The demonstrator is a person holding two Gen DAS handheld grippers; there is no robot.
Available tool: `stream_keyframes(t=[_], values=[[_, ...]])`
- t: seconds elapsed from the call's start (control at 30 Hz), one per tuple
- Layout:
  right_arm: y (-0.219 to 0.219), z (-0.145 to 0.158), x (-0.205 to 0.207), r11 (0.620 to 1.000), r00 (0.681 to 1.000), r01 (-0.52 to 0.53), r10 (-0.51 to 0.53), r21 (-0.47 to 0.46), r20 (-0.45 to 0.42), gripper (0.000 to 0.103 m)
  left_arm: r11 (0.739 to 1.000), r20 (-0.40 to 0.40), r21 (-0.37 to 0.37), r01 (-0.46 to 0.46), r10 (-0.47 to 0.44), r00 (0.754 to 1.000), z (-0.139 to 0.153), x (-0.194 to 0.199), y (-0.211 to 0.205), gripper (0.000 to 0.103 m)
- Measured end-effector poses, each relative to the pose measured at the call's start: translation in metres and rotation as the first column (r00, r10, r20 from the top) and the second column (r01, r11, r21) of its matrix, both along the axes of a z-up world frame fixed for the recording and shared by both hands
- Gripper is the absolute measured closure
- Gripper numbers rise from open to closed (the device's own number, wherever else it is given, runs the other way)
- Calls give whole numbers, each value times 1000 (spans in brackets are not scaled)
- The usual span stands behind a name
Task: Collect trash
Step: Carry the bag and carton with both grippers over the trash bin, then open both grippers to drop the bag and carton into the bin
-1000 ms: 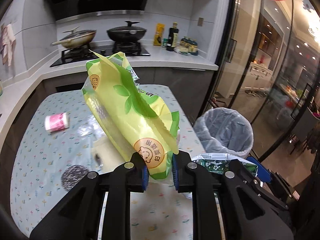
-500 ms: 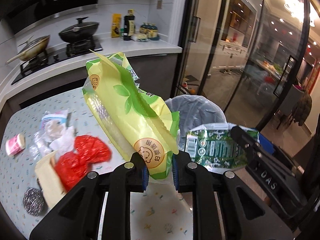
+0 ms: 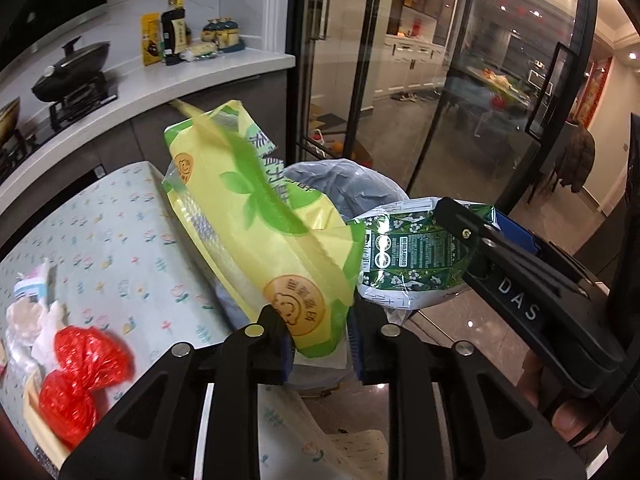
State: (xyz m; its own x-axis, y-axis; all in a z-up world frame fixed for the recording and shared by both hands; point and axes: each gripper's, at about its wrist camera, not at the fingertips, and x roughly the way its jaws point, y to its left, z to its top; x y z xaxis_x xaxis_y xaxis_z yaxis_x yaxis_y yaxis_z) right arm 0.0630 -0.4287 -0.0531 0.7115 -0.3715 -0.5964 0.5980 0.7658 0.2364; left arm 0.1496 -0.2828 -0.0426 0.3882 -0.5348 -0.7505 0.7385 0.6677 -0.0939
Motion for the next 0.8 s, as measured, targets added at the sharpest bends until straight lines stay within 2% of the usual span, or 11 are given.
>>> stream_keyframes(t=[0.23,0.3,0.37,0.63,0.8], values=[[-11,-10,11,1000,999,14,-14,4,-32,56,1000,-49,-9,-10,10,999,-13,17,-10,75],[-11,-12,15,1000,999,15,-15,1,-36,55,1000,-64,-15,-21,20,998,-15,23,-10,59],[-11,-12,17,1000,999,14,-14,3,-35,55,999,-74,-27,-35,33,997,-16,27,-8,50],[-4,-9,22,1000,1000,-11,11,-4,-27,55,990,-96,-74,-118,111,989,-8,43,16,45],[7,-1,20,1000,1000,-29,29,-8,-7,54,981,-68,-105,-164,157,985,4,43,36,38]])
